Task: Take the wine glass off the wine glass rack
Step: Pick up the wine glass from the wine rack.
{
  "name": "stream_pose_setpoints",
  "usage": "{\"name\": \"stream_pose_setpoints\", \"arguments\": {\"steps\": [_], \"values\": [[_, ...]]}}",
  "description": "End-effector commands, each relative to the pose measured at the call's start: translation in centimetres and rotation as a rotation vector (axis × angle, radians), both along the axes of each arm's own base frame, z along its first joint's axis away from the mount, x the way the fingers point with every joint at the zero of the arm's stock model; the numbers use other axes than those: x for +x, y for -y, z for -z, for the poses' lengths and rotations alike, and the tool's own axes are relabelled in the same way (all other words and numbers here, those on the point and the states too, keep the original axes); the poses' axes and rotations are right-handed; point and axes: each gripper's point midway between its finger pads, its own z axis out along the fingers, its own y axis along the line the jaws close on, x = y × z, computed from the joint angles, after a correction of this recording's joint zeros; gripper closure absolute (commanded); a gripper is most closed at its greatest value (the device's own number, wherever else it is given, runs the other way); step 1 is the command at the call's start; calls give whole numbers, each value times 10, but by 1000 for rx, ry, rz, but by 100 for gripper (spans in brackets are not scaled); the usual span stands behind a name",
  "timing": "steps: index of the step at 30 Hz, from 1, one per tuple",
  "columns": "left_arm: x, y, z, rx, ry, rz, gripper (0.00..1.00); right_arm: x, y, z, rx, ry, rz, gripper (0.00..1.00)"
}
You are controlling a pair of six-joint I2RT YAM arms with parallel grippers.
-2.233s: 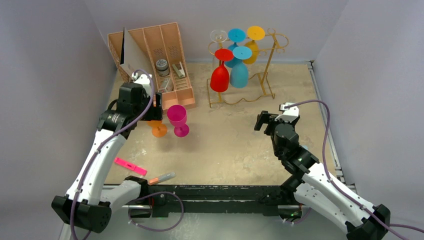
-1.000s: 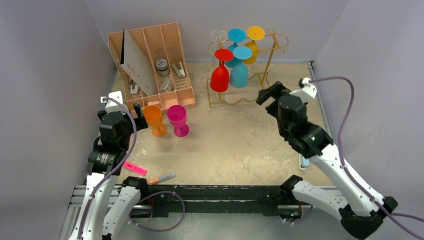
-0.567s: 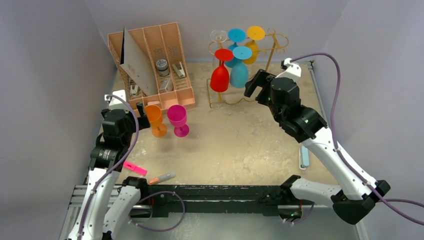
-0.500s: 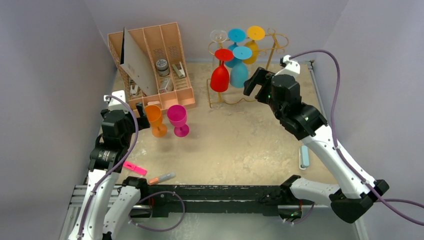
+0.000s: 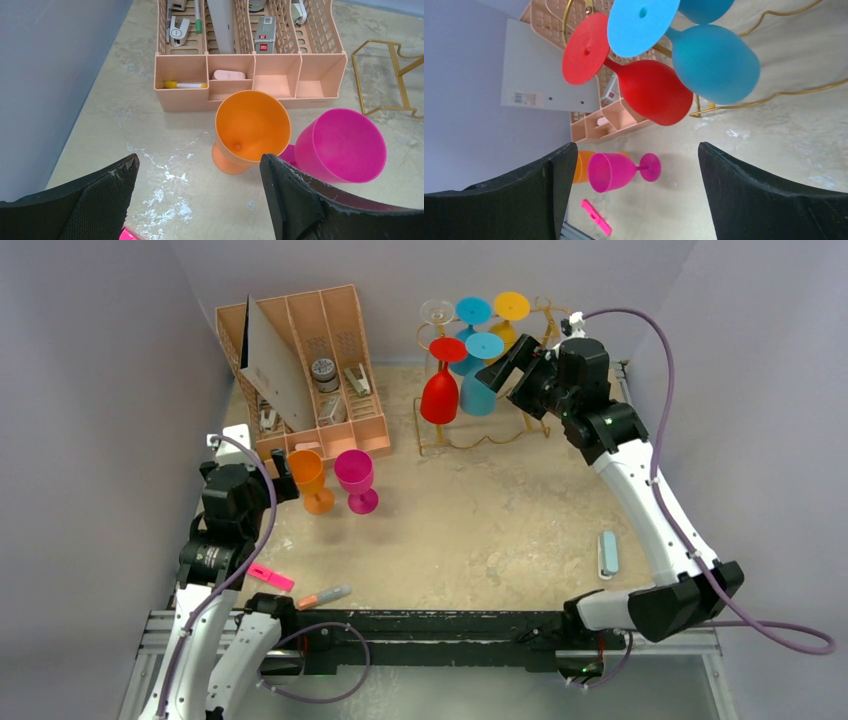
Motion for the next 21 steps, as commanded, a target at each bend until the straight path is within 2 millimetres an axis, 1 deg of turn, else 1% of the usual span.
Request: {"name": "stream_pose_setpoints", "arguments": {"steps": [1,7,10,13,15,18,21], "values": [[1,-8,-8,29,35,-25,11,14,-16,-25,131,37,-48,10],[0,-9,-6,33,35,-32,11,47,-14,-18,202,43,37,19],[3,-7,-5,33,25,-24,11,60,-12,-22,227,63,60,25],[4,-7,-3,35,17,-22,11,69,-7,-27,242,76,68,26],[4,-8,-3,36,17,-25,11,73,1,-24,240,66,105,27],[5,-8,-2,39,12,-26,11,79,14,-19,257,61,173,33],[6,-8,0,41,2,-26,11,87,17,-17,289,64,186,37]]}}
